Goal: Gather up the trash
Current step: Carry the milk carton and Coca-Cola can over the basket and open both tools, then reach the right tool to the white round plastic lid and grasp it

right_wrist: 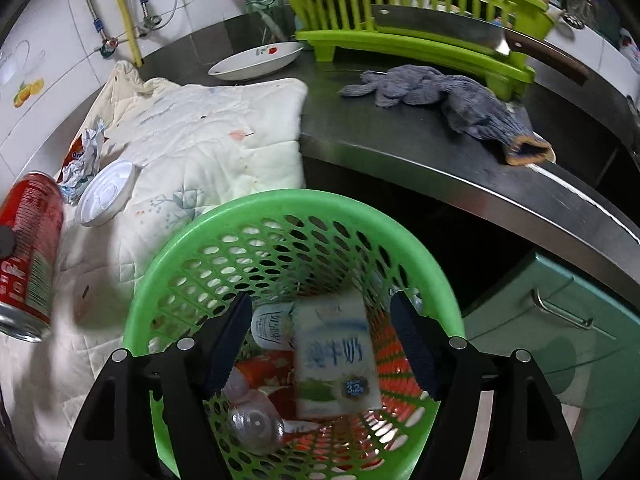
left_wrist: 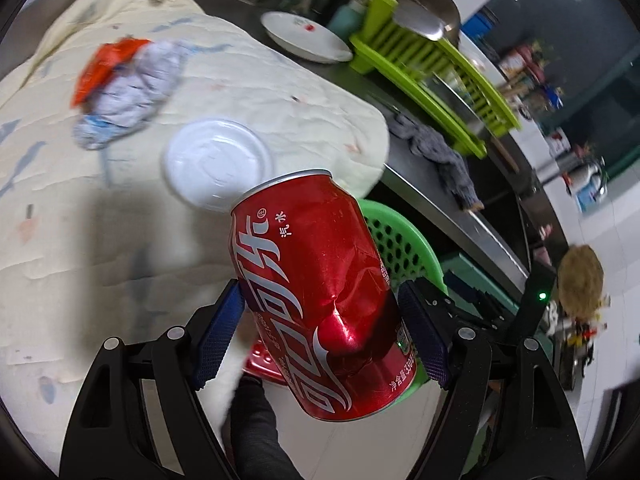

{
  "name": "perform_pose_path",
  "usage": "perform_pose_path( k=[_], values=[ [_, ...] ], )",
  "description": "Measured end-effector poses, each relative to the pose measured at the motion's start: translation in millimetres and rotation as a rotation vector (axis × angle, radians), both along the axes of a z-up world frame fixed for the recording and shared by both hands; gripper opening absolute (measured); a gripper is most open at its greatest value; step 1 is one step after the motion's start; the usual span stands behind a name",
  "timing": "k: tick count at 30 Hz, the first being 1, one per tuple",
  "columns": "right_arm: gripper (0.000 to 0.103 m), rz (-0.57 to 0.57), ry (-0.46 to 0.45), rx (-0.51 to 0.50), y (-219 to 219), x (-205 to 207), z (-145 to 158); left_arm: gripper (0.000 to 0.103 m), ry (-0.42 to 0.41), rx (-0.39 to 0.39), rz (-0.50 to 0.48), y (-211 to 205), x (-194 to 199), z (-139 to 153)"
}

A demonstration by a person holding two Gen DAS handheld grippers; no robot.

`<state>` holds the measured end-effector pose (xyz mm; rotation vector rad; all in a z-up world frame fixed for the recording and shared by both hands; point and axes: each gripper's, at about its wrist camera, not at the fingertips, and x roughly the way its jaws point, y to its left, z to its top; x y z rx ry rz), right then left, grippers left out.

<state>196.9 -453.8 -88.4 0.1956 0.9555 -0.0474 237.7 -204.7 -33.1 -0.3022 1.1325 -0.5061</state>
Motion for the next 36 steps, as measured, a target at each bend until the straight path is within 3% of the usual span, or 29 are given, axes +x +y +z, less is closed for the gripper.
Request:
perform_pose_path(
  k=[7,21,25,36],
  values=[
    [0.069,0.003,-0.047,0.004,-11.1,-21.2,17.3,0.077,0.019,0.033,-0.081,-45.7,-3.2,-18.8],
    [0.069,0.011,-0.093,0.035,-20.9,-43.4,28.9,0.079,-0.042,0.2,-0.199,-111.2,-5.8,-43.0],
    [0.069,0.011,-0.096,0.042,-21.7,-46.5,29.7,0.079,-0.064,0.229,-0.207,-117.2,-4.9,-45.5],
    [0.069,0.04,-0.109,0.043,-6.1,-46.1,36.8,0.08,-0.104,0.21,-0.197,-93.6,-11.7,-32.9]
  ],
)
